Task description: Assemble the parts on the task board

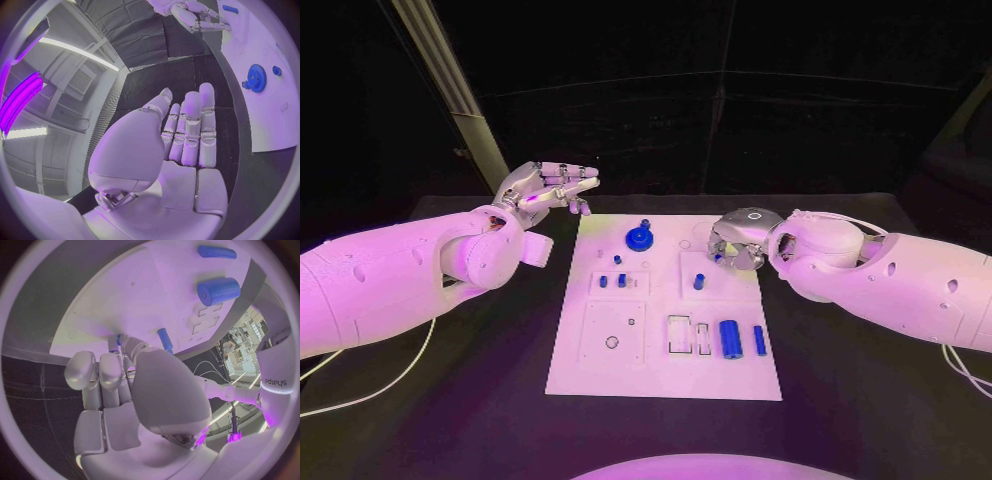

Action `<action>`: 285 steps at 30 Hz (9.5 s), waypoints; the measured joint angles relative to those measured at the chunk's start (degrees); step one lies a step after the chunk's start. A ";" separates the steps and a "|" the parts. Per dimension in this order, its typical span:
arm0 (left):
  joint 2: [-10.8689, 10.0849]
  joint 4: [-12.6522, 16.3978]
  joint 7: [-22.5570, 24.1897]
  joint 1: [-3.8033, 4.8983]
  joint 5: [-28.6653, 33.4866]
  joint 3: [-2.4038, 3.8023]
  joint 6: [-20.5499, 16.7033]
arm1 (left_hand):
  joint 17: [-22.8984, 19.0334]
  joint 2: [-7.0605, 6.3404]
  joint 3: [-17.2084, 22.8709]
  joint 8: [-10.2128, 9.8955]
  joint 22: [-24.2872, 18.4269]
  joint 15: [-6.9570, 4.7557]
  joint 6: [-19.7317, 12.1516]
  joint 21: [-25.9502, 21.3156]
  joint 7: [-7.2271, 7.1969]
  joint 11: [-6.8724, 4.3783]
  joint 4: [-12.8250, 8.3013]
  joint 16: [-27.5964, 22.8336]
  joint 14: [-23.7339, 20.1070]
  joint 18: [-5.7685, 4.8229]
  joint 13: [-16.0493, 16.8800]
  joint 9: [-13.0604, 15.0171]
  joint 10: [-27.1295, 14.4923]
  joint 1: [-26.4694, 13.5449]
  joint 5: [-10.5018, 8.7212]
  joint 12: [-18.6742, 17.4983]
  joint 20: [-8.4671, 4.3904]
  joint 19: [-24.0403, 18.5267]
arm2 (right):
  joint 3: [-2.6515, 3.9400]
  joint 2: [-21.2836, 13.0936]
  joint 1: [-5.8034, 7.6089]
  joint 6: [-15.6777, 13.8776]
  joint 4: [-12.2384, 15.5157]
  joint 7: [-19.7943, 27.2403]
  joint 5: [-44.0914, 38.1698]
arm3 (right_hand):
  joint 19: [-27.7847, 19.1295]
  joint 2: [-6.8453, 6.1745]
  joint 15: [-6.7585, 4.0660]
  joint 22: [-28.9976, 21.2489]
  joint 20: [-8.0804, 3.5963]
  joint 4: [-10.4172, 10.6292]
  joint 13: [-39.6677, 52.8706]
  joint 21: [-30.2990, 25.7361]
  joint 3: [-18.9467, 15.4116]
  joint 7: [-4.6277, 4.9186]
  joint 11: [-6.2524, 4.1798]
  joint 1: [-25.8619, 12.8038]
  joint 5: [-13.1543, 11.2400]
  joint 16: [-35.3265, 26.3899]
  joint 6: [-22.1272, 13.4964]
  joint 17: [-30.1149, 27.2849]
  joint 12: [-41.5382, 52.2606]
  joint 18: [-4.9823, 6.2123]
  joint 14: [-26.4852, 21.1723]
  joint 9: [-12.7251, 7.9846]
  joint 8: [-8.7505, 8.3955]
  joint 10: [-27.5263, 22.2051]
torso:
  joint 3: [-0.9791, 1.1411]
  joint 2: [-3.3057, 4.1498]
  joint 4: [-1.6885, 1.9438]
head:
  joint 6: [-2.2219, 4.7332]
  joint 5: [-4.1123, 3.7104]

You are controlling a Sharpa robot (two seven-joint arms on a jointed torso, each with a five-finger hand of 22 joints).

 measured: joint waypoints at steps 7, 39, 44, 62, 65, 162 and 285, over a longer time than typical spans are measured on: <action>-0.31 0.11 0.19 0.00 0.05 0.00 -0.32 | 0.00 0.00 0.00 0.00 0.01 0.00 0.00 0.00 0.00 0.00 0.00 0.00 0.00 -0.01 0.00 -0.02 0.00 0.00 0.00 0.00 0.00 0.00 | -0.20 -1.15 -0.33 -1.67 1.58 -0.31 -1.05 | 0.09 -1.11 0.00 1.37 -0.08 -2.13 0.06 0.94 3.90 -0.12 0.30 -1.16 -0.04 0.22 0.51 -0.55 -0.42 0.01 0.00 0.07 0.00 0.30 | 0.01 -0.01 0.01 | -0.09 0.14; 0.11 0.38 -0.48 0.00 0.14 0.00 -1.08 | -0.33 0.00 0.15 0.00 -0.28 0.00 -0.53 -0.22 0.52 0.21 -0.16 0.00 0.00 -0.01 -0.24 -0.07 0.20 0.00 0.00 0.34 -0.16 0.16 | 0.78 -2.74 -0.29 -11.05 14.55 -0.61 7.55 | 0.08 -2.15 0.00 2.14 -0.08 -4.43 0.17 1.62 7.59 -0.13 -0.19 -4.03 0.52 0.21 0.49 -1.23 -1.01 0.02 0.00 -0.02 -0.19 1.21 | -0.02 0.01 0.07 | -0.01 0.75; 0.85 0.27 -0.62 0.00 0.15 0.00 -1.09 | -0.39 0.00 0.15 0.00 -0.30 0.00 -0.53 -0.22 0.51 0.21 -0.16 0.00 0.00 -0.01 -0.24 -0.07 0.19 0.00 0.00 0.34 -0.16 0.16 | 0.85 0.24 -1.20 -11.80 14.85 0.77 9.39 | 0.28 -1.94 0.00 2.28 0.12 -4.92 0.10 1.63 8.08 0.08 -0.19 -4.25 0.86 0.21 0.27 -1.33 -1.31 0.03 0.00 -0.04 -0.30 1.21 | -0.02 0.03 0.10 | -0.83 1.69; 1.88 0.25 -0.88 0.03 0.18 0.01 -1.09 | -0.40 0.00 0.15 0.00 -0.34 0.00 -0.73 -0.22 0.72 0.21 -0.16 0.01 0.00 -0.02 -0.23 -0.06 0.19 0.01 0.00 0.34 -0.16 0.16 | 0.69 8.37 -7.82 -10.16 9.92 3.04 7.04 | 0.28 -2.32 0.00 2.33 0.12 -5.39 0.10 1.63 8.54 0.00 -0.19 -4.91 0.87 0.44 0.18 -1.44 -1.31 0.03 0.00 -0.11 -0.33 1.21 | -0.07 0.01 0.10 | -2.15 3.98; 1.94 0.21 -0.91 0.03 0.18 0.01 -1.08 | -0.40 0.00 0.15 0.00 -0.34 0.00 -0.73 -0.22 0.72 0.21 -0.16 0.00 0.00 -0.02 -0.23 -0.06 0.19 0.00 0.00 0.34 -0.16 0.16 | 0.67 8.87 -8.05 -9.67 9.42 3.08 6.32 | 0.28 -2.32 0.00 2.33 0.12 -5.40 0.10 1.63 8.53 -0.01 -0.19 -4.91 0.87 0.44 0.18 -1.43 -1.31 0.03 0.00 -0.12 -0.33 1.21 | -0.07 0.00 0.10 | -2.33 4.21; 1.85 -0.60 -2.43 0.10 0.23 -0.02 -0.74 | -0.58 0.00 0.31 0.00 -0.47 0.00 -0.94 -0.43 0.92 0.42 -0.31 0.01 0.00 -0.02 -0.30 -0.06 -0.02 0.01 0.00 0.67 -0.16 0.16 | 1.05 -7.34 -3.96 -10.33 14.83 1.11 7.38 | -6.98 -4.95 1.22 -18.14 1.66 -5.78 -0.06 -11.26 -2.66 1.42 1.94 -12.37 2.51 -11.85 -9.23 -16.48 0.26 2.74 -2.03 -0.29 -0.49 -10.56 | 0.07 -0.15 -0.24 | -0.92 2.55; 3.10 -1.59 -3.22 0.09 0.25 -0.08 0.03 | -0.78 -0.01 0.54 0.00 -0.67 0.00 -0.93 -0.66 0.92 0.42 -0.54 0.01 0.01 -0.03 -0.34 -0.05 -0.01 0.01 0.00 0.66 -0.16 0.16 | -0.54 12.31 -6.47 0.04 12.32 0.43 1.34 | -0.74 -0.46 -0.42 -4.64 -0.06 -7.92 0.11 -2.57 6.63 0.21 0.30 -7.85 -2.02 -2.68 -2.08 -6.55 -0.01 0.93 0.01 -0.07 0.37 -0.32 | -0.02 -0.10 -0.16 | -3.08 4.99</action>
